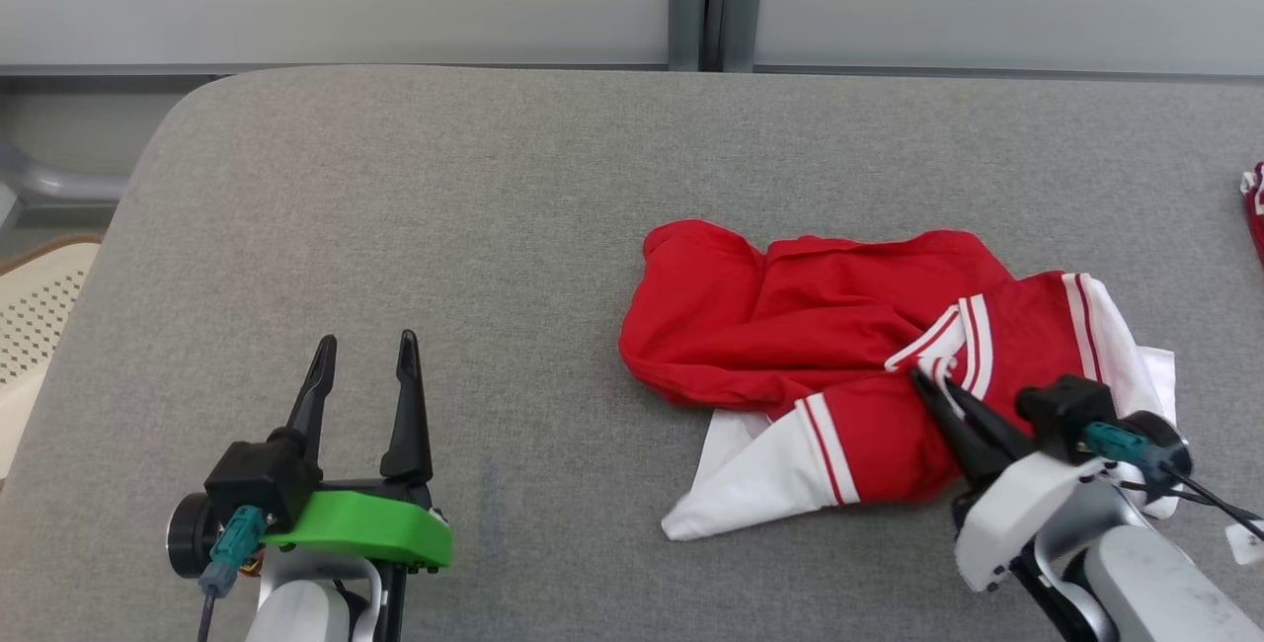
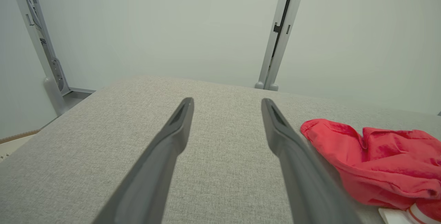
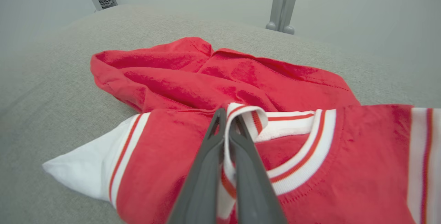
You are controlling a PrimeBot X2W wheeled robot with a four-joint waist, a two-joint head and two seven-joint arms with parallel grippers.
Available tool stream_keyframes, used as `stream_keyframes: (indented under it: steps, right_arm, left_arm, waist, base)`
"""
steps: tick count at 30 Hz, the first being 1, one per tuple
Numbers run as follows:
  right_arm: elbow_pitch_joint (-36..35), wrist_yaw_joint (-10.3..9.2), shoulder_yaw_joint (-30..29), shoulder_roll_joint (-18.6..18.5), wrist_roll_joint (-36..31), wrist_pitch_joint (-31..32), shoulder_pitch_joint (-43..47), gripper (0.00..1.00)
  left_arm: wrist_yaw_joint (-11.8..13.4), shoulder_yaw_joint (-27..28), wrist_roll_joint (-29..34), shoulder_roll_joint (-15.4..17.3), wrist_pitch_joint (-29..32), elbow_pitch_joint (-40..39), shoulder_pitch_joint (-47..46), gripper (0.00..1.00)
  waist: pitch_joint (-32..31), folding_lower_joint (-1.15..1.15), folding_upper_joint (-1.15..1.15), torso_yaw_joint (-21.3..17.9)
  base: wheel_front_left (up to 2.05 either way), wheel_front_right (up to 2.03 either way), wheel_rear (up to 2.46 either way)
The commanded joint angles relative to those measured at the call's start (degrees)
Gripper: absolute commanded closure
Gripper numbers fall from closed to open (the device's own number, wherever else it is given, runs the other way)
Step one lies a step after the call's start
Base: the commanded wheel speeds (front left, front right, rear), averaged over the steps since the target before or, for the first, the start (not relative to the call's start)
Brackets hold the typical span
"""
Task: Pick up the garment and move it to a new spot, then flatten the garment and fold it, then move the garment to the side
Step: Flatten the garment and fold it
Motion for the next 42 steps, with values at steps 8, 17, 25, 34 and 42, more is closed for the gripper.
stream_keyframes:
  steps: [8, 17, 25, 34, 42]
  right_arm:
    - [-7.13, 0.01, -17.48, -0.68, -1.99, -2.15, 10.75, 1.00]
    - [-4.64, 0.01, -30.49, 1.96, -1.62, -2.68, 16.15, 1.00]
    - [-6.72, 0.01, -31.00, 4.23, -3.88, -6.49, 12.49, 0.00]
    - [-15.43, 0.01, -27.56, 8.57, -6.61, -9.75, 10.13, 0.00]
    - [-18.01, 0.01, -22.49, 11.86, -7.91, -10.82, 8.97, 0.00]
  left_arm:
    - [-0.26, 0.06, 0.95, 0.10, -0.01, -0.15, 1.00, 0.00]
    - [-0.88, 0.34, 1.40, 0.11, -0.01, 0.45, 0.10, 0.00]
    - [-1.18, 0.82, 2.27, 0.10, -0.01, 0.79, -0.03, 0.00]
    - [-1.63, 0.79, 3.03, 0.11, -0.01, 1.16, -0.80, 0.00]
    - [-2.98, -0.39, 4.56, 0.76, -0.01, 3.04, -4.52, 0.00]
  waist:
    - [-0.79, 0.00, 0.00, -3.58]
    - [-0.58, 0.00, 0.00, -5.85]
    - [-0.66, 0.00, 0.00, -6.62]
    - [-0.44, 0.00, 0.00, -7.77]
    - [0.44, 0.00, 0.00, -10.13]
  base:
    - [0.00, 0.00, 0.00]
    - [0.00, 0.00, 0.00]
    - [0.00, 0.00, 0.00]
    - [0.00, 0.00, 0.00]
    - [0.00, 0.00, 0.00]
